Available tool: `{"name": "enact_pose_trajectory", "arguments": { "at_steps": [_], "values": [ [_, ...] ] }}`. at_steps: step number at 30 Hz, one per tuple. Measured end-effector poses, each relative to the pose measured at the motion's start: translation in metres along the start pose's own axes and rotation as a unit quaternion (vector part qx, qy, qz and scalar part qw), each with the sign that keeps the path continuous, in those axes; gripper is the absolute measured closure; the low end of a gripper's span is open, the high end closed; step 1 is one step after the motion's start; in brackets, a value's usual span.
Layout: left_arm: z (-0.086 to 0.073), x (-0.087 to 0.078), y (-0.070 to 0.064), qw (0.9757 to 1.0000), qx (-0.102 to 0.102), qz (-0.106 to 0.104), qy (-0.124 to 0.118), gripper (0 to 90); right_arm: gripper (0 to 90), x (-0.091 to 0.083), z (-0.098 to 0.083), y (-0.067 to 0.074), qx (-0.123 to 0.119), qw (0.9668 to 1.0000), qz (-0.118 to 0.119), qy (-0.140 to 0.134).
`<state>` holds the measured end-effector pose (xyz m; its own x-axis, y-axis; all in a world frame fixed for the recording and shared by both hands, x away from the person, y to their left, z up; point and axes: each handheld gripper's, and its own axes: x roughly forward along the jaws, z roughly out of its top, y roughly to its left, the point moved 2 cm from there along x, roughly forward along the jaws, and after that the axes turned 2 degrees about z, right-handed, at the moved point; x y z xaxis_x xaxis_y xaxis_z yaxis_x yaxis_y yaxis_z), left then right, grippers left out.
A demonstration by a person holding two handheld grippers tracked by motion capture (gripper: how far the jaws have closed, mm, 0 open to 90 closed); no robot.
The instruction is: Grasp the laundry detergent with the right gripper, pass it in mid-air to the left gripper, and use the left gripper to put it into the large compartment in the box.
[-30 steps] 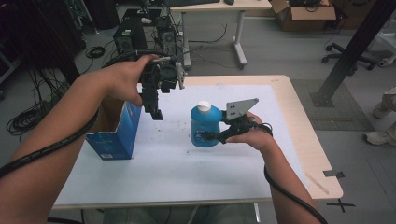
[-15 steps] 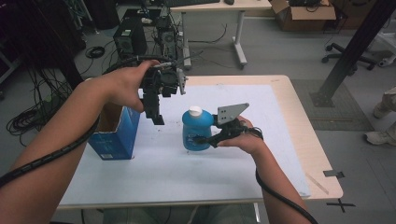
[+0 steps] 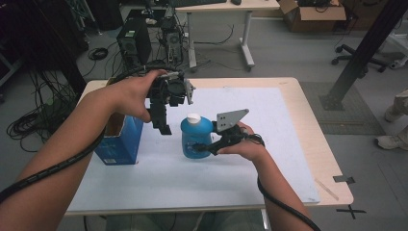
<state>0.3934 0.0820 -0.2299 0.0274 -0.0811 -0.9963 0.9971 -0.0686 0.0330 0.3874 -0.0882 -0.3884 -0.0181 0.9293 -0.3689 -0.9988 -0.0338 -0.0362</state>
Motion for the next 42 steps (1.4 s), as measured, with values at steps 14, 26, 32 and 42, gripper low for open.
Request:
{"name": "enact_pose_trajectory", "arguments": {
  "at_steps": [14,26,32,42],
  "values": [
    [0.013,0.004,-0.006,0.9999,0.011,-0.001,-0.003,0.2,45.5,0.015,0.002,0.0,0.004,0.9999,0.009,-0.009],
    [0.019,0.009,-0.007,0.9999,0.015,0.001,-0.003,0.2,45.5,0.026,0.006,-0.001,0.005,0.9998,0.015,-0.014],
    [0.021,0.013,-0.009,0.9999,0.013,-0.001,0.002,0.2,45.5,0.032,0.007,-0.002,0.006,0.9998,0.017,-0.013],
    [0.024,0.019,-0.013,0.9998,0.015,-0.002,0.013,0.2,45.5,0.036,0.01,-0.001,0.006,0.9997,0.02,-0.012]
  ]
}}
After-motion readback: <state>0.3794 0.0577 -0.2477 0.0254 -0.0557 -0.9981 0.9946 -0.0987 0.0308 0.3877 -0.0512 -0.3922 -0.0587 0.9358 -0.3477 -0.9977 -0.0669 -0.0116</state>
